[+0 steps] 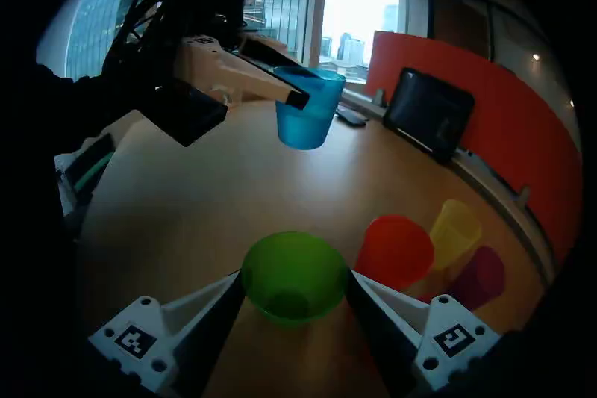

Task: Pour water

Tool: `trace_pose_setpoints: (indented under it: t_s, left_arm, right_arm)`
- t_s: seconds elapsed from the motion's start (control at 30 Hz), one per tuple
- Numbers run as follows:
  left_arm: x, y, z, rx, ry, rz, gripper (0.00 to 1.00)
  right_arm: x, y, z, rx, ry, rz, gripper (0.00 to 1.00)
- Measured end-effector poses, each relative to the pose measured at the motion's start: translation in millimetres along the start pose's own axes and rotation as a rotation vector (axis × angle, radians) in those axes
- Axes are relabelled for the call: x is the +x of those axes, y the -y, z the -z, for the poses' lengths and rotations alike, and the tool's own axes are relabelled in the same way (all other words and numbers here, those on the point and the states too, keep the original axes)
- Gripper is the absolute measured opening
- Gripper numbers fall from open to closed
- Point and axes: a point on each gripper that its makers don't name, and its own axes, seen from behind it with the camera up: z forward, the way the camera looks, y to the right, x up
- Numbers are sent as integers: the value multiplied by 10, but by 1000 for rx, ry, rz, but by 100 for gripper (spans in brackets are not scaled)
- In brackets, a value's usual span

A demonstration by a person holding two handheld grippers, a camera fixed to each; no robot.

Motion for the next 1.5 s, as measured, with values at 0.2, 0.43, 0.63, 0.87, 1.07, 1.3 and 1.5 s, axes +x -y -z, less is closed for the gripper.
trace_pose_setpoints:
  t_s: [0.2, 0.43, 0.63, 0.87, 1.07, 1.3, 1.5]
  left_arm:
    - [78, 15, 64, 8, -23, 4, 87]
    - [218, -11, 147, 12, -64, 7, 87]
    - [336, -37, 220, 21, -98, 11, 87]
    - [456, -37, 299, 27, -134, 25, 87]
    - [509, -38, 328, 26, -152, 37, 87]
    - [573, -54, 339, 21, -170, 45, 87]
    - [620, -67, 342, 15, -178, 46, 87]
  right_arm:
    - [159, -9, 127, -18, -46, -6, 94]
    - [403, -18, 331, -47, -111, 5, 94]
    - [623, -32, 494, -74, -182, 11, 94]
    - [855, -29, 631, -96, -272, -2, 95]
    - [999, -48, 697, -113, -336, -21, 95]
    - [1145, -83, 747, -128, -399, -40, 95]
    - [1243, -116, 776, -133, -438, -50, 95]
